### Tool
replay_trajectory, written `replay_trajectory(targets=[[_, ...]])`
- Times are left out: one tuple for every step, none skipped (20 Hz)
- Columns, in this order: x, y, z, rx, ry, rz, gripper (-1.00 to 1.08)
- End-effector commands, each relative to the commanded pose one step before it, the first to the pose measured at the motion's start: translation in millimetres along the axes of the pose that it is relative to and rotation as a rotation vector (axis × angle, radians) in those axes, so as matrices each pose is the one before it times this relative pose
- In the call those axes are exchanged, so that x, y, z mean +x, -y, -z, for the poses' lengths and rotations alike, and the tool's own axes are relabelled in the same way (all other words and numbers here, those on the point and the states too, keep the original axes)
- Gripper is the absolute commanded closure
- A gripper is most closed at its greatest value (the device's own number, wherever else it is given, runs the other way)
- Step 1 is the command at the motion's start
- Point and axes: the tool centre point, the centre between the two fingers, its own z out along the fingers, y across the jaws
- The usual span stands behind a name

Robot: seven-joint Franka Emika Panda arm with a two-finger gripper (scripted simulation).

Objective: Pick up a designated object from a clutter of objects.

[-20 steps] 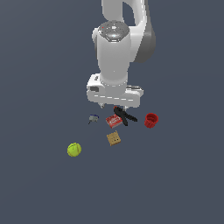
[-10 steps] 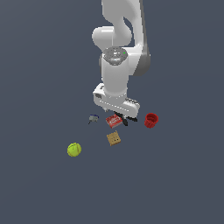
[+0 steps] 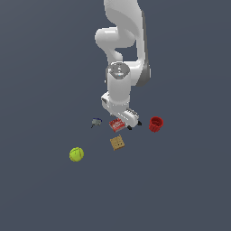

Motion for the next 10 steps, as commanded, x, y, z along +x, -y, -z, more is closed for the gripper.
replay_trajectory(targets=[[-5.2, -5.75, -12.82, 0.00146, -0.00718, -0.07023, -0.92], [-1.73, -2.37, -4.39, 0.00021, -0.00266, -0.02455, -0.92], [-1.58, -2.35, -4.05, 0.00016, -0.00262, -0.02307, -0.92], [-1.43, -2.29, -3.72, 0.00012, -0.00256, -0.02159, -0.92], [-1.29, -2.22, -3.41, 0.0001, -0.00248, -0.02011, -0.92], [-1.15, -2.13, -3.1, 0.00008, -0.00238, -0.01862, -0.92], [-1.03, -2.02, -2.81, 0.00006, -0.00226, -0.01711, -0.92], [-0.9, -1.9, -2.53, 0.00005, -0.00213, -0.01564, -0.92], [-0.79, -1.76, -2.26, 0.00004, -0.00198, -0.01415, -0.92], [-0.69, -1.6, -2.0, 0.00004, -0.00181, -0.01264, -0.92]])
